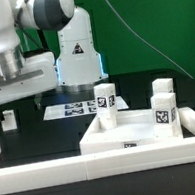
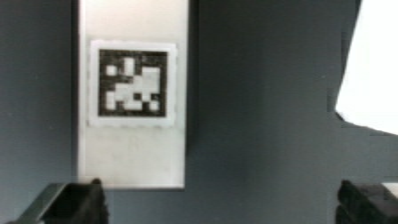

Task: Assemble square table

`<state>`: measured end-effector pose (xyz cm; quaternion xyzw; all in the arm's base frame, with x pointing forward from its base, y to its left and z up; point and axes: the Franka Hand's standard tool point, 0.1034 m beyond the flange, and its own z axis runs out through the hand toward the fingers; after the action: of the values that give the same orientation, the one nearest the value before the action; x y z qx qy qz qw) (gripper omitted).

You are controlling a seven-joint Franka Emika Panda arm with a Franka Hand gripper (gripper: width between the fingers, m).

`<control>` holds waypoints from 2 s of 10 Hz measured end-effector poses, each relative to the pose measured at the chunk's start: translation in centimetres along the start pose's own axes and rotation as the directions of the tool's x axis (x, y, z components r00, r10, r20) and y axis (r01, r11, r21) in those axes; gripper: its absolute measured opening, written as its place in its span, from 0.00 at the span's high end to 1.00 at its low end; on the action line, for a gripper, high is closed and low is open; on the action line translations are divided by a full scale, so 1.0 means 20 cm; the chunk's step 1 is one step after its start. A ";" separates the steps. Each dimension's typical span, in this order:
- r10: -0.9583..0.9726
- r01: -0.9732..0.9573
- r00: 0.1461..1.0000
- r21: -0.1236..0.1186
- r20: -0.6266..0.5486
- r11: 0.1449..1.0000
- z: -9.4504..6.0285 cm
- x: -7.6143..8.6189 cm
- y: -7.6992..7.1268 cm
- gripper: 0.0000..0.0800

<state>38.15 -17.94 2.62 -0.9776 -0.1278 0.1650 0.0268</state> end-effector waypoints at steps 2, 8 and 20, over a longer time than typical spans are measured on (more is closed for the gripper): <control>-0.068 0.069 0.991 -0.003 0.119 0.998 -0.05 0.02 0.07 0.19; 0.036 -0.030 0.990 -0.049 0.138 0.998 0.02 0.01 0.08 0.19; 0.012 0.001 0.859 -0.025 0.513 1.000 0.11 -0.04 0.07 0.19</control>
Offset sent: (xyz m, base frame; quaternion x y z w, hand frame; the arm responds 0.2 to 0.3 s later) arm 0.0000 0.0000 0.0000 0.0000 -0.1296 0.0000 0.9916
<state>37.04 -19.47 0.66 -0.8991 -0.1297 0.4175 -0.0207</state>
